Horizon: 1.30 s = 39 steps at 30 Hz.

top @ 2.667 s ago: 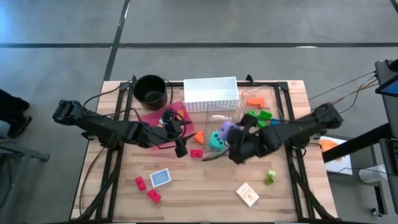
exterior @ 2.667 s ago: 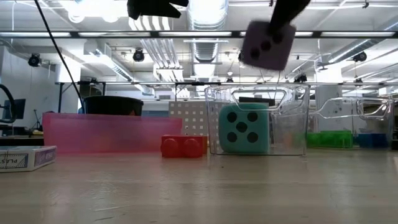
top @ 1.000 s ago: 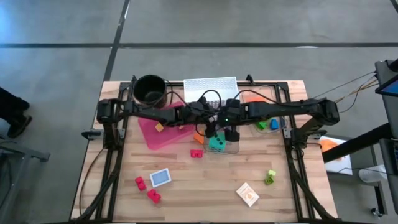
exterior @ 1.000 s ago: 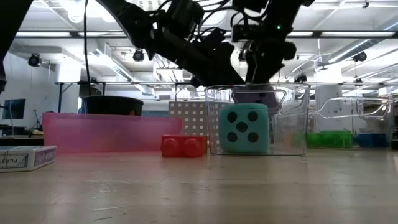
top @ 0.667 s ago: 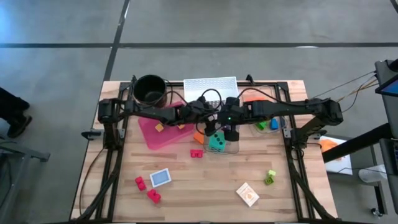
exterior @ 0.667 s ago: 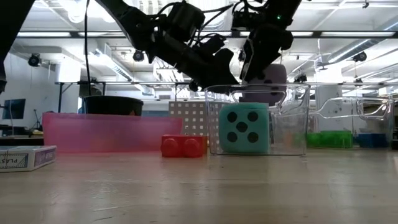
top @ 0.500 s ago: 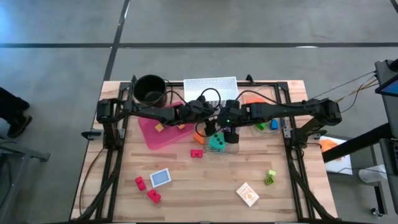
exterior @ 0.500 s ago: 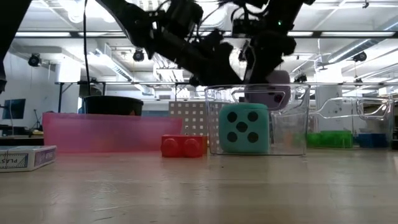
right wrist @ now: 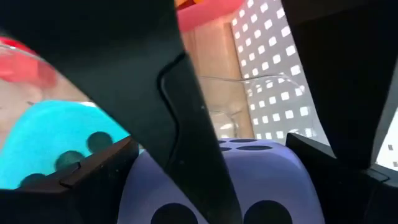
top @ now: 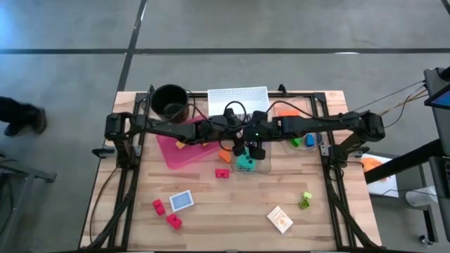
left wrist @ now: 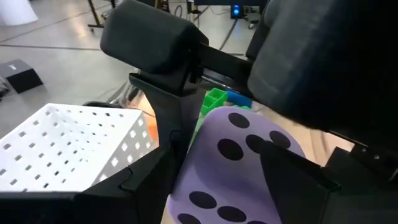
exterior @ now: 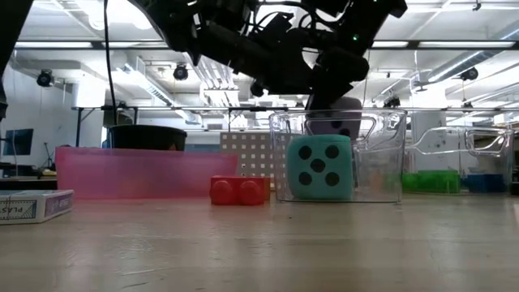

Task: Pick & Place Toys
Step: Put the purple die into the bottom transparent bin, then put the yellow playing card box into the white bin

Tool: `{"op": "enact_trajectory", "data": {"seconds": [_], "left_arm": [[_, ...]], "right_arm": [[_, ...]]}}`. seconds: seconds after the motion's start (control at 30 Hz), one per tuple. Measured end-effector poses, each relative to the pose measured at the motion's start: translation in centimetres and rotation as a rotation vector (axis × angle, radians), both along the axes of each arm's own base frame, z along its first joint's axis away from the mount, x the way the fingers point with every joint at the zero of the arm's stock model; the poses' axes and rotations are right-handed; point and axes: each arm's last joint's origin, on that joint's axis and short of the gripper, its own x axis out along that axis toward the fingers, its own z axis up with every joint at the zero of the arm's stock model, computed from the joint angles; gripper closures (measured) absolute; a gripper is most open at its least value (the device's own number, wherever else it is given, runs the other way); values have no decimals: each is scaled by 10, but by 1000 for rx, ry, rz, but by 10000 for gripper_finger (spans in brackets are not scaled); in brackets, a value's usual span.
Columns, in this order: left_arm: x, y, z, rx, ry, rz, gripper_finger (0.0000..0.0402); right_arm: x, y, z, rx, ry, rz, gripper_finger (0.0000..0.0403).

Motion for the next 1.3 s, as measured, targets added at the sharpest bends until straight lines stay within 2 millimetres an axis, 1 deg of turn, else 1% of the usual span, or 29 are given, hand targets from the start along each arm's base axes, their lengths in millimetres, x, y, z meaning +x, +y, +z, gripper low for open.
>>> {"op": "enact_trajectory", "data": {"seconds": [0.13,0.43,0.53,0.57,0.67,0.8,0.9,1.07,1.17,1.3], "left_arm": [[-1,3,-1,5,11,23,159],[-7,15,-10,-18,126,54,159],[-10,20,-23,-21,200,84,159],[-11,21,-24,-23,206,91,159],[-11,25,-17,-31,186,114,159],[-15,29,-26,-41,245,133,159],[-13,29,-19,-34,202,139,159],[-14,28,-21,-40,220,126,159],[-18,28,-10,-37,211,132,159],[-30,23,8,-42,231,122,159]], "right_arm": [[-1,0,1,-6,1,8,5],[0,1,1,-58,25,98,5],[1,2,8,-70,-14,156,5],[1,3,8,-64,-10,178,5],[2,5,6,-49,9,226,5],[2,5,13,-61,-20,215,5],[0,3,9,-69,8,200,5],[-2,3,12,-46,-6,158,5],[-8,4,17,-21,-13,124,5],[-23,8,29,34,-24,57,5]]}}
